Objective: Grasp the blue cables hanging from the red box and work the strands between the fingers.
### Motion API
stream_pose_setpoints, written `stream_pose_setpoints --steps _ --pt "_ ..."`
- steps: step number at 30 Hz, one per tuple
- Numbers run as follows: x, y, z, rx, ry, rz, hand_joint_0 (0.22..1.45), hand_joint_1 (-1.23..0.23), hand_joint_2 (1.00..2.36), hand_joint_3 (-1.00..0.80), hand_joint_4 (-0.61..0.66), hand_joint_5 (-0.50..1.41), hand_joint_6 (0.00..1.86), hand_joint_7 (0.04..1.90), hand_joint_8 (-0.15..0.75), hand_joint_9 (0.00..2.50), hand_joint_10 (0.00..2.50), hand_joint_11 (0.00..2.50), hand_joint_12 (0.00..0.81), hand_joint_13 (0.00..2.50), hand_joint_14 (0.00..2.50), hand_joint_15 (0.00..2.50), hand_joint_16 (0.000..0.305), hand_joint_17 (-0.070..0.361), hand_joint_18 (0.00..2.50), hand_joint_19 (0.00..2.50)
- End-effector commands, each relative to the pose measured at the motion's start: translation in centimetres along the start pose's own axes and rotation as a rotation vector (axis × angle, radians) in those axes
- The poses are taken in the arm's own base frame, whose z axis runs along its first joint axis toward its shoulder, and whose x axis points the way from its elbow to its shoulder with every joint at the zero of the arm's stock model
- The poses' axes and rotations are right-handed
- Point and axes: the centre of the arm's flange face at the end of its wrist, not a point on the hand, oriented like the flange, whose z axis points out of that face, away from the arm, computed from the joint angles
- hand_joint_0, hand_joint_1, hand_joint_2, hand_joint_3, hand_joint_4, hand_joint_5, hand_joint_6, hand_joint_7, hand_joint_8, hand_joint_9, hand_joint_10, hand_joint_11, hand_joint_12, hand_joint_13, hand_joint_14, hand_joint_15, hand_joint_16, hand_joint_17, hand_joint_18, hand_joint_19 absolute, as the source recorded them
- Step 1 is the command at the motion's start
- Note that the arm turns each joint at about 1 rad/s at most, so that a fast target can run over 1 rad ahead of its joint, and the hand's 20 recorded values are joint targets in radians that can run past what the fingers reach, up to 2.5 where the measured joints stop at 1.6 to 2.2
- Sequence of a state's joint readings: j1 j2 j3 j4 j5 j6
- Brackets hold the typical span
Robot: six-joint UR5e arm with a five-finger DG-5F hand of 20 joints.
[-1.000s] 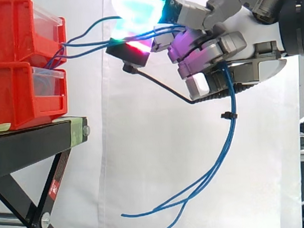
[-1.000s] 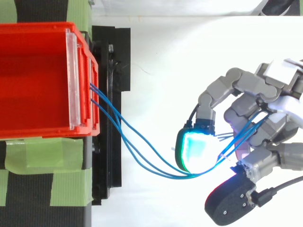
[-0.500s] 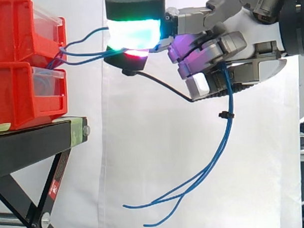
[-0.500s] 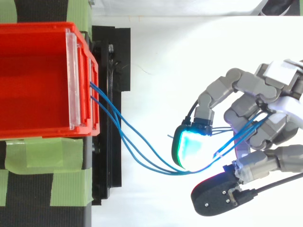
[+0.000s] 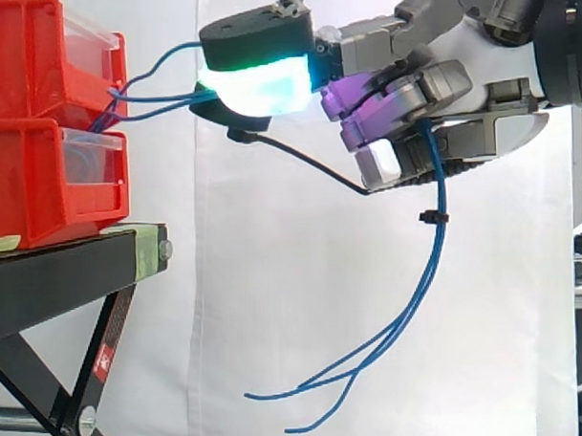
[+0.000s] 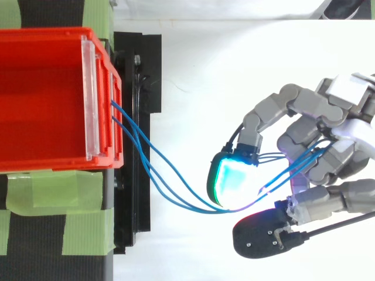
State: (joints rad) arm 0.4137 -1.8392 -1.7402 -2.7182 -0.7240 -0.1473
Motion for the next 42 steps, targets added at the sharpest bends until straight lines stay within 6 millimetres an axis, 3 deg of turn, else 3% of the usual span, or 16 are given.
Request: stream_pose_setpoints --steps 1,2,13,15,17,25,32,38,42 --pt "0.03 0.03 0.00 0.000 0.000 0.001 1.01 -0.78 1.02 -0.55 0.26 -0.03 1.06 0.81 0.492 1.27 2.50 2.46 0.646 1.79 2.50 1.41 0.248 0.186 2.42 0.51" --pt "0.03 0.03 0.00 0.000 0.000 0.001 0.98 -0.77 1.01 -0.63 0.26 -0.02 1.03 0.83 0.492 1.27 2.50 2.46 0.646 1.79 2.50 1.41 0.248 0.186 2.42 0.51" --pt "0.01 -0.04 -0.03 0.001 0.001 -0.001 0.80 -0.77 1.00 -0.88 0.28 -0.01 0.96 0.87 0.492 1.27 2.50 2.46 0.646 1.79 2.50 1.41 0.248 0.186 2.42 0.51" --pt "0.01 -0.04 -0.03 0.001 0.001 -0.001 0.76 -0.74 1.00 -1.00 0.29 0.07 0.92 0.91 0.492 1.27 2.50 2.46 0.646 1.79 2.50 1.41 0.248 0.186 2.42 0.51" --pt "0.01 -0.04 -0.03 0.001 0.001 -0.001 0.74 -0.72 1.00 -1.00 0.29 0.12 0.91 0.92 0.492 1.27 2.50 2.46 0.646 1.79 2.50 1.41 0.248 0.186 2.42 0.51" --pt "-0.04 0.02 0.04 0.000 -0.001 0.001 0.77 -0.72 1.00 -1.00 0.27 0.17 0.92 0.94 0.492 1.27 2.50 2.46 0.646 1.79 2.50 1.41 0.248 0.186 2.42 0.51" --pt "0.01 -0.04 -0.03 0.001 0.001 -0.001 0.75 -0.80 1.00 -1.00 0.30 -0.01 1.06 0.86 0.492 1.27 2.50 2.46 0.646 1.79 2.50 1.41 0.248 0.186 2.42 0.51" --pt "0.03 0.03 0.00 0.000 0.000 0.001 0.86 -0.85 1.00 -1.00 0.32 -0.16 1.22 0.77 0.492 1.27 2.50 2.46 0.646 1.79 2.50 1.41 0.248 0.186 2.42 0.51" --pt "-0.04 0.02 0.04 0.000 -0.001 0.001 0.91 -0.86 1.00 -0.95 0.33 -0.17 1.22 0.77 0.492 1.27 2.50 2.46 0.646 1.79 2.50 1.41 0.248 0.186 2.42 0.51"
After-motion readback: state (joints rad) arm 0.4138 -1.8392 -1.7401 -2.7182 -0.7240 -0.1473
